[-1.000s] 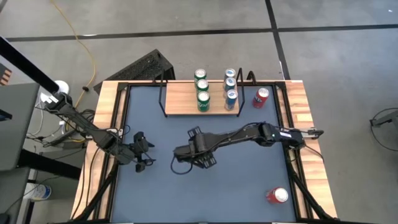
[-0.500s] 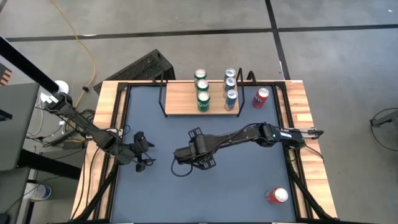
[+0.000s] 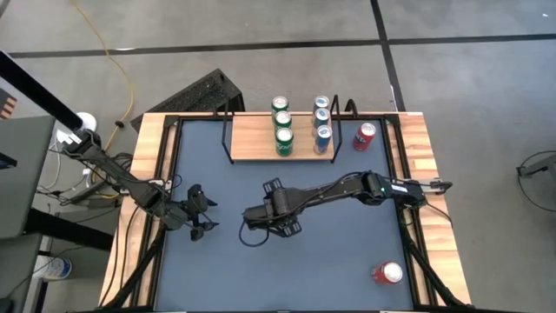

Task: Place canned beverage on shelf
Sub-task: Put the middle red soda can on the shelf

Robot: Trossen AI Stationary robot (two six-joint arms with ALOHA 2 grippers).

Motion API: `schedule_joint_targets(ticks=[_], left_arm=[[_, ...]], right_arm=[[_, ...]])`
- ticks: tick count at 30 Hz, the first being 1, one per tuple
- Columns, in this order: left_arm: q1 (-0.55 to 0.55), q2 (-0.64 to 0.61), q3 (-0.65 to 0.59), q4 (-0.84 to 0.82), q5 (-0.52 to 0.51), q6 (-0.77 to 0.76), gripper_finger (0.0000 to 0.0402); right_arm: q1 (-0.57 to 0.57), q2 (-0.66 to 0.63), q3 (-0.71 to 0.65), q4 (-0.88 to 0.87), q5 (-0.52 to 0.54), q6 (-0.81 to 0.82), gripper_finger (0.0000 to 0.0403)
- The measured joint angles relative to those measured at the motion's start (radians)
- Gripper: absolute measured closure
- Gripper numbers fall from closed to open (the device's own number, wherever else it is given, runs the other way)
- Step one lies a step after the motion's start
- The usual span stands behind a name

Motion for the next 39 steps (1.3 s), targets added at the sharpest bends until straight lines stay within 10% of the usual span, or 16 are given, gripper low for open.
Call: schedule_joint_targets(ticks=[25, 39], left_arm=[[0.0, 0.0, 0.0, 0.046, -0.034, 0.046, 0.0072], [0.0, 0.0, 0.0, 0.047, -0.035, 0.046, 0.0072]], right_arm=[[-0.011, -0.008, 0.003, -0.023, -0.074, 0.104, 0.014], [-0.013, -0.009, 0.004, -0.048, -0.119, 0.135, 0.0016]])
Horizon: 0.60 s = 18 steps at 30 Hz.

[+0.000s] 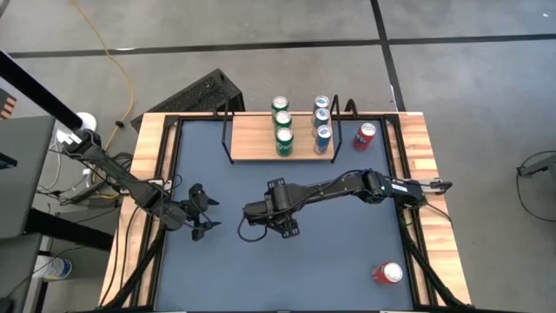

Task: Place canned beverage on shelf
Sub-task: Put the middle red soda can on the shelf

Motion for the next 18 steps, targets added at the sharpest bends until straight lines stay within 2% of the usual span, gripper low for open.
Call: schedule_joint_targets(ticks=[6, 13, 18], left_arm=[[0.0, 0.0, 0.0, 0.0, 0.001, 0.0, 0.0072], [0.0, 0.0, 0.0, 0.004, 0.002, 0.0, 0.0072], [0.0, 0.0, 0.0, 0.039, 0.002, -0.009, 0.0072]], right_arm=[[-0.003, 0.0, 0.004, -0.043, 0.011, -0.007, 0.0042], [-0.005, -0.038, 0.001, -0.042, 0.029, 0.044, 0.0046], [-0.012, -0.087, 0.0, -0.043, 0.013, 0.148, 0.0046]])
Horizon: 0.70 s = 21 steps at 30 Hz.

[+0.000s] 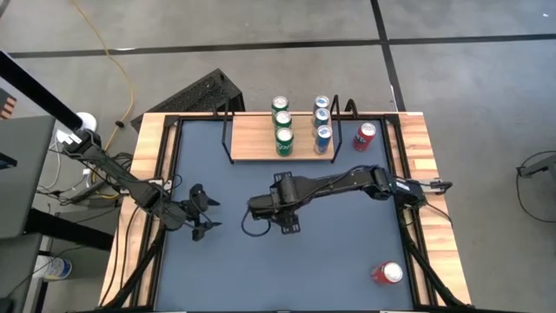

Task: Place canned beverage on shelf
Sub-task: Put the middle red soda can on the shelf

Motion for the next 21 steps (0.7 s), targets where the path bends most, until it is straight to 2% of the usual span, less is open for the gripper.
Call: schedule_joint_targets(ticks=[5, 9, 12, 14, 16, 21], left_arm=[[0.0, 0.0, 0.0, 0.078, 0.0, 0.031, 0.0072], [0.0, 0.003, 0.0, 0.125, -0.006, 0.073, 0.0072], [0.005, 0.031, 0.0, 0.194, -0.045, 0.127, 0.0079], [0.021, 0.072, 0.0, 0.275, -0.053, 0.182, 0.0093], [0.049, 0.125, 0.0, 0.356, -0.046, 0.238, 0.0116], [0.148, 0.264, 0.0, 0.502, -0.005, 0.313, 0.0218]], right_arm=[[0.04, -0.09, -0.056, 0.002, -0.02, 0.064, 0.0068], [0.086, -0.236, -0.275, 0.003, 0.02, 0.203, 0.0115], [0.115, -0.362, -0.492, 0.075, 0.03, 0.346, 0.0159], [0.142, -0.441, -0.646, 0.208, 0.031, 0.424, 0.0196], [0.168, -0.508, -0.799, 0.422, 0.018, 0.456, 0.0242], [0.22, -0.596, -1.101, 0.989, 0.007, 0.44, 0.0372]])
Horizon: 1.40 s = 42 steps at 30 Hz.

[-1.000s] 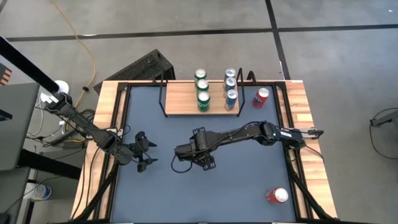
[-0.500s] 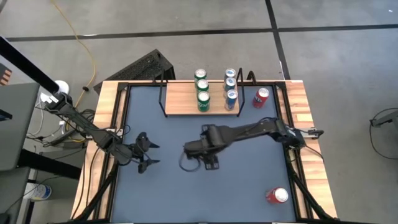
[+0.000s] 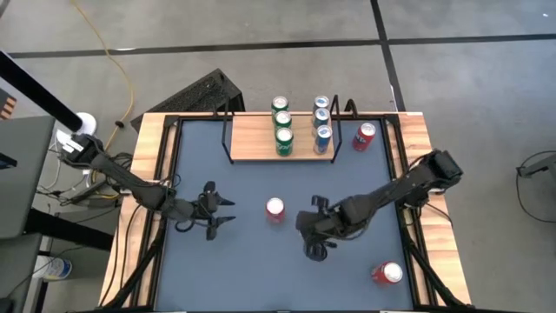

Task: Place canned beverage on shelf
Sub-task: Put the middle red soda can on the shelf

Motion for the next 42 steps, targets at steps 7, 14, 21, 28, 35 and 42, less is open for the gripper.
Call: schedule_joint_targets(ticks=[7, 14, 21, 28, 35, 42], left_arm=[[0.184, 0.144, 0.0, 0.151, 0.144, -0.026, 0.0389], [0.293, 0.349, 0.031, 0.324, 0.243, -0.07, 0.0401], [0.309, 0.565, 0.181, 0.36, 0.244, -0.011, 0.0401], [0.327, 0.677, 0.302, 0.36, 0.258, 0.072, 0.0401], [0.354, 0.677, 0.333, 0.324, 0.383, 0.098, 0.0401], [0.334, 0.672, 0.333, 0.257, 0.452, 0.064, 0.0401]], right_arm=[[-0.031, 0.091, -0.107, 0.381, -0.051, -0.065, 0.04], [-0.085, 0.188, -0.083, 0.415, -0.048, -0.128, 0.0402], [-0.103, 0.199, -0.082, 0.416, -0.041, -0.141, 0.0403], [-0.105, 0.2, -0.082, 0.414, 0.014, -0.148, 0.0403], [-0.136, 0.2, -0.082, 0.404, 0.033, -0.184, 0.0403], [-0.183, 0.194, -0.083, 0.286, 0.015, -0.202, 0.0403]])
